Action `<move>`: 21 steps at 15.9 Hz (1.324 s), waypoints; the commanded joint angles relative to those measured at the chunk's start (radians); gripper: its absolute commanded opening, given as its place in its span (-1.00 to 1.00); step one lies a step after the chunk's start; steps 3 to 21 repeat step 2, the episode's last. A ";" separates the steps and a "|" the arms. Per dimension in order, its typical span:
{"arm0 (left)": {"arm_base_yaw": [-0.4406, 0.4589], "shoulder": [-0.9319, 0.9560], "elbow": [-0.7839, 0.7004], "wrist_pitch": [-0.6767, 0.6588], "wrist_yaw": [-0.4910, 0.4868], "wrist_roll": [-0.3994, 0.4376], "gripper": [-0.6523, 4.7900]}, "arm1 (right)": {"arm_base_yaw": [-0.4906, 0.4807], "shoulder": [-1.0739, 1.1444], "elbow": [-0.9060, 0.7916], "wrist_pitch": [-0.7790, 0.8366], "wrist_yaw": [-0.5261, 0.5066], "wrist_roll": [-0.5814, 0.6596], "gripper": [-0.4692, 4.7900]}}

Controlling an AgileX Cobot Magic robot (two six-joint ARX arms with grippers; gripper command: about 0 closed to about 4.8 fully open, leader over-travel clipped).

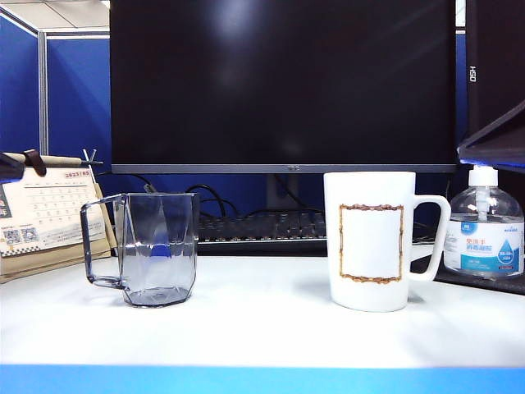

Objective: Swap the positions of the transparent plastic cup and the white ceramic cup.

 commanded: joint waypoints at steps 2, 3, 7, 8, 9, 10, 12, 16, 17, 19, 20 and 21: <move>0.001 0.000 0.000 -0.014 0.005 -0.004 -0.77 | 0.002 0.001 -0.008 0.011 -0.002 0.004 -0.77; 0.001 0.000 0.000 -0.014 0.005 -0.004 -0.77 | 0.002 0.001 -0.008 0.011 -0.002 0.004 -0.77; 0.001 0.000 0.000 -0.014 0.005 -0.004 -0.77 | 0.002 0.001 -0.008 0.011 -0.002 0.004 -0.77; 0.001 0.000 0.000 -0.014 0.005 -0.004 -0.77 | 0.002 0.001 -0.008 0.011 -0.002 0.004 -0.77; 0.001 0.000 0.000 -0.014 0.005 -0.004 -0.77 | 0.002 0.001 -0.008 0.011 -0.002 0.004 -0.77; 0.001 0.000 0.000 -0.014 0.005 -0.004 -0.77 | 0.002 0.001 -0.008 0.011 -0.002 0.004 -0.77; 0.001 0.000 0.000 -0.014 0.005 -0.004 -0.77 | 0.002 0.001 -0.008 0.011 -0.002 0.004 -0.77; 0.001 0.000 0.000 -0.014 0.005 -0.004 -0.77 | 0.002 0.001 -0.008 0.011 -0.002 0.004 -0.77; 0.001 0.000 0.000 -0.014 0.005 -0.004 -0.77 | 0.002 0.001 -0.008 0.011 -0.002 0.004 -0.77; 0.001 0.000 0.000 -0.014 0.005 -0.004 -0.77 | 0.002 0.001 -0.008 0.011 -0.002 0.004 -0.77; 0.001 0.000 0.000 -0.014 0.005 -0.004 -0.77 | 0.002 0.001 -0.008 0.011 -0.002 0.004 -0.77; 0.001 0.000 0.000 -0.014 0.005 -0.004 -0.77 | 0.002 0.001 -0.008 0.011 -0.002 0.004 -0.77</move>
